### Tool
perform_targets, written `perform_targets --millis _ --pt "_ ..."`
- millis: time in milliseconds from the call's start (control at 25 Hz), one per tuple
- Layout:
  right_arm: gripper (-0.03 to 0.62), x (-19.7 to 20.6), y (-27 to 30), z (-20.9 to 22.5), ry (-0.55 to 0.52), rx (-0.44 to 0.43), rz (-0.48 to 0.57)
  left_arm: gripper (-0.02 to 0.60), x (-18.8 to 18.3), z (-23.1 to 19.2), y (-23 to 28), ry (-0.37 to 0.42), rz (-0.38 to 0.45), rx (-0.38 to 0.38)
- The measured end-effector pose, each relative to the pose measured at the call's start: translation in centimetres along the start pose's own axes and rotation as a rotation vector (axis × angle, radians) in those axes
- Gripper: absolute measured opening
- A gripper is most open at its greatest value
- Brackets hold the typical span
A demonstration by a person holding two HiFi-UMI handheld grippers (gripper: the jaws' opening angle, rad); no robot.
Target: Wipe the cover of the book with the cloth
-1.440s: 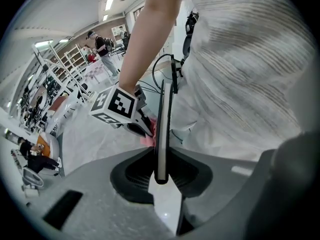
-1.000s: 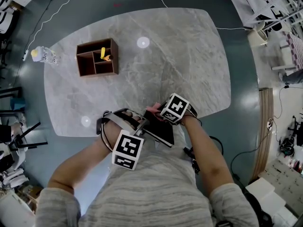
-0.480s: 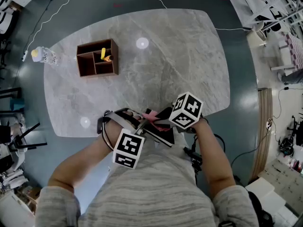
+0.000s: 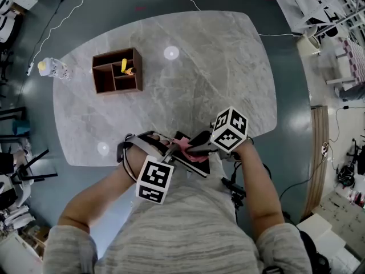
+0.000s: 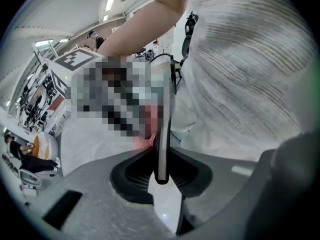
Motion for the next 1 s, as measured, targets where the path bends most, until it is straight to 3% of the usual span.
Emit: perform_targets --millis 720,1000 --pt "0.057 7.1 2.1 11.7 0.08 0.338 -0.06 0.078 -0.1 -0.7 0.0 -0.002 0.006 -0.009" --pt "0.057 6.8 1.1 9.8 0.12 0.298 0.002 0.078 -0.1 -0.6 0.0 0.005 0.009 -0.007"
Point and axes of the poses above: the fingertips, and each gripper's own axes: y forward along the fingers, z to its right, x out of its underside, the point moved 2 cm from there along -y, backward along the fingers, and after that the axes turned 1 degree about -y, right-handed, at the moved point
